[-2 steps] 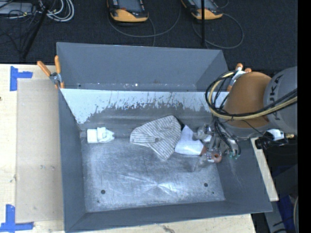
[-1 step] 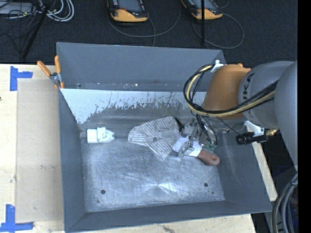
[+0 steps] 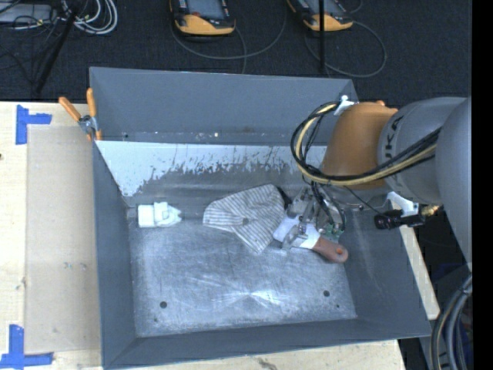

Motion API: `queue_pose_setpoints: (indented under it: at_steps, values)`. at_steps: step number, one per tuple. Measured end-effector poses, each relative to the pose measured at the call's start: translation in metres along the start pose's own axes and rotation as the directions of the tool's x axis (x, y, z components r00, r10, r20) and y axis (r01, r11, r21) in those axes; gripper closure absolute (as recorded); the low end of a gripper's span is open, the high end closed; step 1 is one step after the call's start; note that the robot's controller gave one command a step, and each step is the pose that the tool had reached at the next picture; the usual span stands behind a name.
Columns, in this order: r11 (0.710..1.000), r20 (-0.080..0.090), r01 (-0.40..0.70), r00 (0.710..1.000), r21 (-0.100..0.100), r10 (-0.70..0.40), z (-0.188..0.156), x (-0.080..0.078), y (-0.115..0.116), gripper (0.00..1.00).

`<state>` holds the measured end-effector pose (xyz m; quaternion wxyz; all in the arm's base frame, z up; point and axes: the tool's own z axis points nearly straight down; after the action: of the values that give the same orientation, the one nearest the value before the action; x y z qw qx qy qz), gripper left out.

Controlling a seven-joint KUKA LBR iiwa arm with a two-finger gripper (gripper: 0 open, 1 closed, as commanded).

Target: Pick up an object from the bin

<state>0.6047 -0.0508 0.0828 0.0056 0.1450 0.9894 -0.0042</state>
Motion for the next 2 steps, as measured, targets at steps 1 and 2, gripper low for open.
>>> queue_pose_setpoints:
  at_steps: [1, 2]
  values:
    - [1.0, -0.017, 0.004, 1.0, -0.005, -0.004, -0.029, 0.005, 0.003, 1.0]
    - [1.0, -0.015, 0.014, 1.0, -0.007, -0.014, -0.088, 0.006, 0.008, 1.0]
